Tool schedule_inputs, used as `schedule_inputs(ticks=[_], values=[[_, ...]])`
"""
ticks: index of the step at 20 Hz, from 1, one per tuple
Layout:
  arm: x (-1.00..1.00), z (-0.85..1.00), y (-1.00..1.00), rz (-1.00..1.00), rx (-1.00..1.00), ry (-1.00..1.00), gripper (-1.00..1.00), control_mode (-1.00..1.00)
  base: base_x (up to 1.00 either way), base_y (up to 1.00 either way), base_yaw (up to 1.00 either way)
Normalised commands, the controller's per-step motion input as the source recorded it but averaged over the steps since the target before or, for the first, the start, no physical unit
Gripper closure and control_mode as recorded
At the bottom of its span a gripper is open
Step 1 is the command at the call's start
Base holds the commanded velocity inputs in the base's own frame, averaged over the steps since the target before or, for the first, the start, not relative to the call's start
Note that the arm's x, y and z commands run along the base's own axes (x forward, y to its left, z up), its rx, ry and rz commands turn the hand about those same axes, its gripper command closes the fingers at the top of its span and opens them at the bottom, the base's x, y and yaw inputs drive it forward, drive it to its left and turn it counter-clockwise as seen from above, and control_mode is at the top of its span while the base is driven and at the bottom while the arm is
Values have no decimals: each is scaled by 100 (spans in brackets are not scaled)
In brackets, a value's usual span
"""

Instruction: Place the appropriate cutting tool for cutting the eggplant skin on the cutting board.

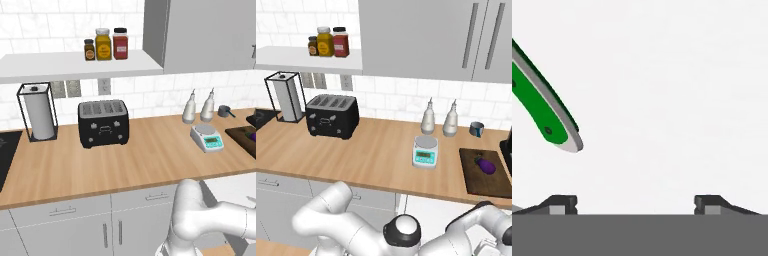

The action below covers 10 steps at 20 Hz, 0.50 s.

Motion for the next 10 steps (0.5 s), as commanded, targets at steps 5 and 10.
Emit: schedule_inputs(ticks=[5, 10], values=[[22, 69, -45, 8, 0, 0, -100, -100, 0, 0, 0], [41, 51, -61, 7, 0, 1, -100, -100, 0, 0, 0]])
